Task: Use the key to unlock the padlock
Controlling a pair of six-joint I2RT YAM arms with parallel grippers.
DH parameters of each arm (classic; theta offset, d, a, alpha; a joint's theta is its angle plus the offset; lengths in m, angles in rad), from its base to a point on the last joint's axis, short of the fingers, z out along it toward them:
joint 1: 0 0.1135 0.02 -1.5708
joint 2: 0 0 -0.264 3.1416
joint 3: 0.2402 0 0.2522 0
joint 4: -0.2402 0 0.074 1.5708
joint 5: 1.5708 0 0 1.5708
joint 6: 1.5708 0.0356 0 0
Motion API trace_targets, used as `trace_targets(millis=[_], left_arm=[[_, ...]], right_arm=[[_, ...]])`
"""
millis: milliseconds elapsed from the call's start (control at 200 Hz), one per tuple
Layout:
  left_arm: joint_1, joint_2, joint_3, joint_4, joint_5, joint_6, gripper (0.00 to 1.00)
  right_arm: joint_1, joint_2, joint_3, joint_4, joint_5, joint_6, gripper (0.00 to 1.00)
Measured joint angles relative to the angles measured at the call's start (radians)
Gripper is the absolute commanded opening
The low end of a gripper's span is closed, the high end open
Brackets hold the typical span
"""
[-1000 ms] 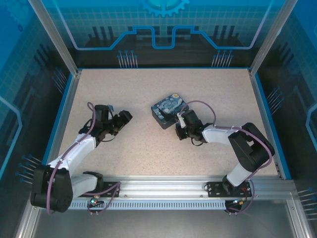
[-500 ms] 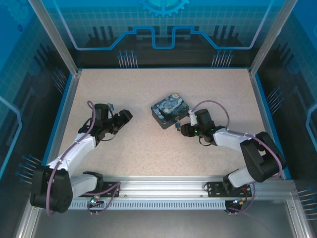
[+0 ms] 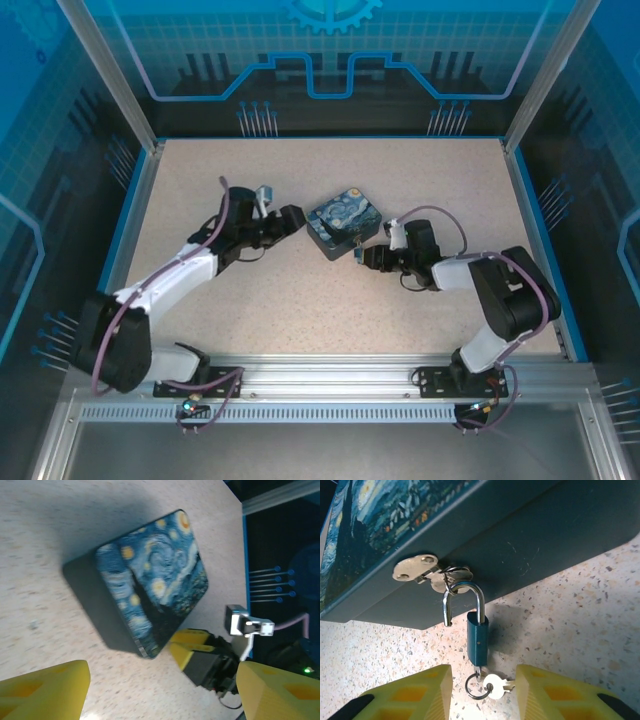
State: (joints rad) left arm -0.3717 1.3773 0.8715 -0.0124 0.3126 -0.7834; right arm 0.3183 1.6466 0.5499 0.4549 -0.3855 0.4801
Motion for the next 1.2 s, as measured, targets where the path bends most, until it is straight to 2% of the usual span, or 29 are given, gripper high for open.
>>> trace_targets(millis=[330, 590, 1201], left_arm=[[-0.089, 0.304, 0.221, 0.106, 0.066, -0.004, 0.78], [-0.112, 0.468, 0.327, 0.160, 0.107, -0.034, 0.77], [-0.117, 0.522, 0.344, 0.194, 0.122, -0.057, 0.77]], right_arm=[[0.002, 0.051, -0.001, 0.091, -0.020, 0.062, 0.36], [0.016, 0.090, 0.011, 0.125, -0.016, 0.089, 0.33], [0.035, 0.127, 0.038, 0.147, -0.004, 0.123, 0.27]])
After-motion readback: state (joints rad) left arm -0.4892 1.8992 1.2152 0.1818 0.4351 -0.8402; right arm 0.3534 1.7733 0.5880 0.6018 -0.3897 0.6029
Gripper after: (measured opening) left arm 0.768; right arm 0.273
